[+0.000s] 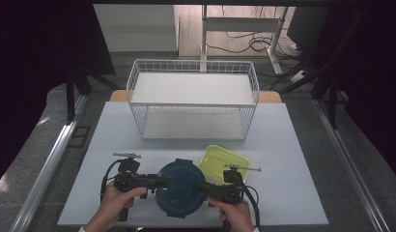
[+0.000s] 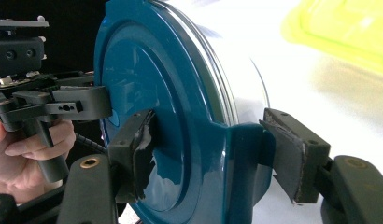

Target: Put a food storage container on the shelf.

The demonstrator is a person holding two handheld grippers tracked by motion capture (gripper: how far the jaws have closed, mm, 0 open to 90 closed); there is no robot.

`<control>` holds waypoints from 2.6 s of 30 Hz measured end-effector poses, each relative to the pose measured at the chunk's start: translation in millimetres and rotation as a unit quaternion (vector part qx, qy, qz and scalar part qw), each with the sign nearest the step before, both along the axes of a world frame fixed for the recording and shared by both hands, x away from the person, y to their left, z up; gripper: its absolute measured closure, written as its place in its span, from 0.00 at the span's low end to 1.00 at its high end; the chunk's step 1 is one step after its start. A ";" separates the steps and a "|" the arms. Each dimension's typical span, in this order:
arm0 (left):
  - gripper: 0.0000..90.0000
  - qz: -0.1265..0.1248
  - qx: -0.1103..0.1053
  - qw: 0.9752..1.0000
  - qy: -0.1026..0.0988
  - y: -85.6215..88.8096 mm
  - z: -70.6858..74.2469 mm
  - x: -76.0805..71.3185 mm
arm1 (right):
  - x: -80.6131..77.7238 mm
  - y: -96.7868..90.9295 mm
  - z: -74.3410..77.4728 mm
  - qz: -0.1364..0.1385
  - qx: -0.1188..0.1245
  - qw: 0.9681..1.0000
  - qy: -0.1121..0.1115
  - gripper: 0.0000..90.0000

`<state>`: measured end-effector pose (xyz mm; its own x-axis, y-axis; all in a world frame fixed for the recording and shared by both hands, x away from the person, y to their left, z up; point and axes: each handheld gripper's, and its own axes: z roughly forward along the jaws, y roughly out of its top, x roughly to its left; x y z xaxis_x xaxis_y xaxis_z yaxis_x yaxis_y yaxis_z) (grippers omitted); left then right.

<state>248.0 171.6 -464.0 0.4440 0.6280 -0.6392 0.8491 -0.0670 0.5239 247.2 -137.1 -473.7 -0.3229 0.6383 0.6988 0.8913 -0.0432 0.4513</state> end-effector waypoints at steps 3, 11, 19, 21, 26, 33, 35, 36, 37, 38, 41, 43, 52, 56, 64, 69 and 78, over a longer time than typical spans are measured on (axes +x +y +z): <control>0.43 0.000 -0.001 1.000 -0.005 -0.6 5.5 2.4 | 3.0 -0.7 5.2 0.000 -0.002 1.000 -0.003 0.40; 0.43 0.001 -0.002 1.000 -0.021 -3.7 23.6 11.9 | 15.3 -3.7 24.9 0.007 -0.003 1.000 -0.024 0.40; 0.44 -0.001 -0.001 0.999 -0.034 -8.2 39.9 24.0 | 27.2 -8.4 39.8 0.007 0.000 0.999 -0.038 0.40; 0.44 -0.001 -0.001 0.999 -0.038 -9.3 44.2 26.8 | 29.9 -9.7 43.0 0.008 -0.001 0.999 -0.042 0.40; 0.44 -0.001 -0.001 0.999 -0.046 -13.0 55.5 34.7 | 38.2 -13.4 53.7 0.005 0.003 0.999 -0.049 0.40; 0.45 -0.002 -0.009 0.998 -0.062 -16.0 71.0 44.4 | 49.0 -17.8 73.1 0.007 -0.003 0.998 -0.069 0.39; 0.45 -0.001 -0.011 0.998 -0.065 -16.5 75.8 46.5 | 52.6 -18.5 80.5 0.008 -0.006 0.997 -0.075 0.39; 0.45 -0.001 -0.012 0.998 -0.068 -16.4 78.2 47.5 | 53.7 -18.6 82.6 0.010 -0.007 0.997 -0.078 0.39; 0.45 0.000 -0.012 0.997 -0.070 -16.4 80.6 48.3 | 55.0 -18.6 85.5 0.010 -0.006 0.997 -0.080 0.39; 0.45 0.000 -0.013 0.997 -0.071 -16.5 82.5 48.9 | 56.5 -18.8 88.0 0.011 -0.007 0.996 -0.083 0.39; 0.45 0.001 -0.014 0.997 -0.080 -16.1 88.9 51.7 | 60.0 -18.6 94.5 0.013 -0.007 0.996 -0.091 0.39; 0.45 0.002 -0.017 0.996 -0.083 -15.8 91.4 53.2 | 62.3 -18.6 98.8 0.014 -0.008 0.995 -0.094 0.39; 0.45 0.004 -0.021 0.996 -0.084 -15.3 101.7 60.1 | 73.6 -17.8 113.7 0.020 -0.014 0.994 -0.105 0.39; 0.46 0.004 -0.024 0.996 -0.083 -14.9 106.3 65.0 | 79.1 -17.0 122.1 0.020 -0.020 0.993 -0.114 0.39; 0.46 0.006 -0.023 0.996 -0.090 -14.7 117.2 73.5 | 89.7 -16.7 133.0 0.021 -0.018 0.993 -0.118 0.39; 0.46 0.008 -0.020 0.995 -0.097 -14.8 126.3 78.9 | 96.2 -16.9 139.7 0.023 -0.014 0.992 -0.122 0.39; 0.46 0.010 -0.022 0.994 -0.107 -14.7 141.3 91.6 | 111.2 -16.6 158.2 0.029 -0.019 0.989 -0.142 0.39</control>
